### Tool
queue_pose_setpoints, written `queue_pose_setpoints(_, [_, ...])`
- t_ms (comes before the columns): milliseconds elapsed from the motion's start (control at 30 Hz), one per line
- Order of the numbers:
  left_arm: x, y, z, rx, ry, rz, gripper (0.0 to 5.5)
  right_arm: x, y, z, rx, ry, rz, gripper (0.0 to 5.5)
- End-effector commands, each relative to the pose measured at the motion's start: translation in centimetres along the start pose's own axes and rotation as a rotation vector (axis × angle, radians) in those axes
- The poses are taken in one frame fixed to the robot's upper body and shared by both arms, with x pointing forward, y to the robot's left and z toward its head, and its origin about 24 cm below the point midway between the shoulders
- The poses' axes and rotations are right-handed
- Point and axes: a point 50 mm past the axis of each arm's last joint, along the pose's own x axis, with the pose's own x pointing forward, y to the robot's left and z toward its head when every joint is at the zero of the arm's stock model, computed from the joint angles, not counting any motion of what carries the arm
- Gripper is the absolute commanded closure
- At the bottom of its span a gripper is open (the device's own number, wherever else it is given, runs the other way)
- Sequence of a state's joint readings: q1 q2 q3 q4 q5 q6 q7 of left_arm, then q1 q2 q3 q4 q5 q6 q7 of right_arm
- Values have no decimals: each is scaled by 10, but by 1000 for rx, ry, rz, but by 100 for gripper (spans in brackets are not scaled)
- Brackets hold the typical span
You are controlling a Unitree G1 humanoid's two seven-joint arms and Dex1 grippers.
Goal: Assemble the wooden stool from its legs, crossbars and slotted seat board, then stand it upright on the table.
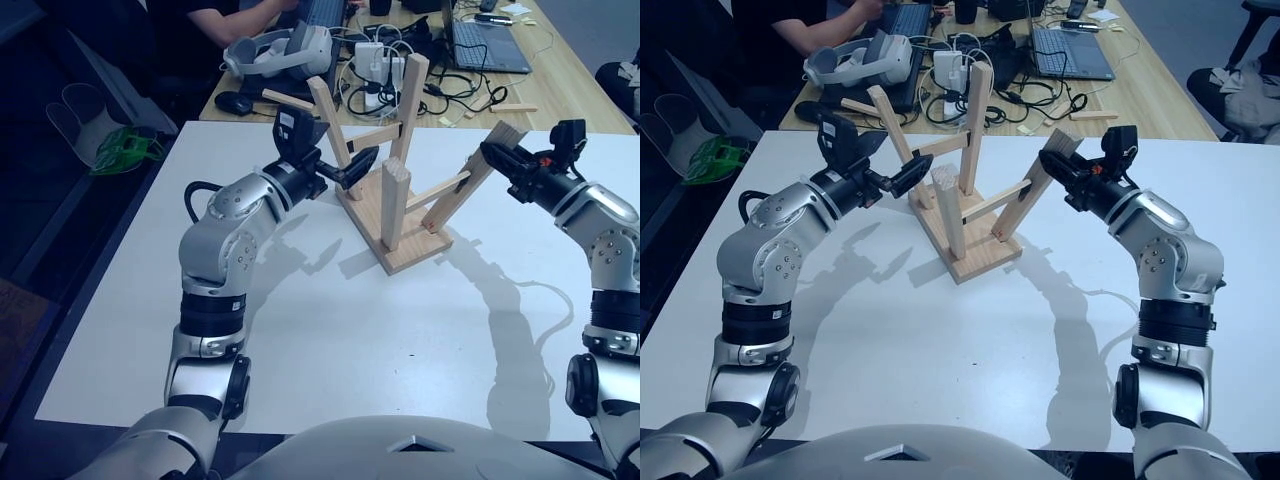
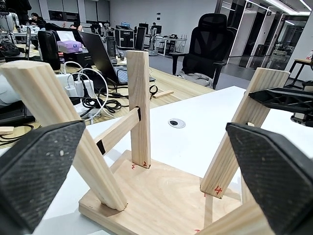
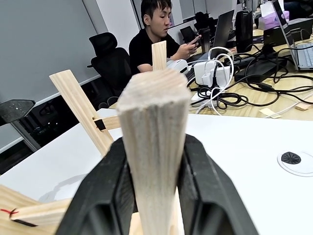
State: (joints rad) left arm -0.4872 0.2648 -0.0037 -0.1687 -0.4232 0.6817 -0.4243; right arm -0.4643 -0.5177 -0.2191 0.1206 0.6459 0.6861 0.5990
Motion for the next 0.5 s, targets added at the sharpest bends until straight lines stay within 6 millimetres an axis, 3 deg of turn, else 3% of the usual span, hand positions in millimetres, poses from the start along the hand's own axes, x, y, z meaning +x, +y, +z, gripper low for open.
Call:
queue_pose_setpoints(33, [2, -3, -1, 5, 1, -8, 14, -9, -16, -21, 30, 126, -70, 450])
queue_pose_setpoints(200, [3, -5, -2, 1, -3, -4, 14, -8, -7, -28, -39, 148, -85, 450])
queue_pose_setpoints(300, [4, -7, -3, -3, -6, -9, 14, -20, 1, -29, -91, 94, -60, 450])
queue_pose_setpoints(400, [3, -6, -3, -4, -8, -1, 14, -30, -1, -39, -108, 122, -98, 450])
queue_pose_setpoints(500, [3, -8, -3, -5, -9, -5, 14, -25, -3, -37, -118, 98, -134, 450])
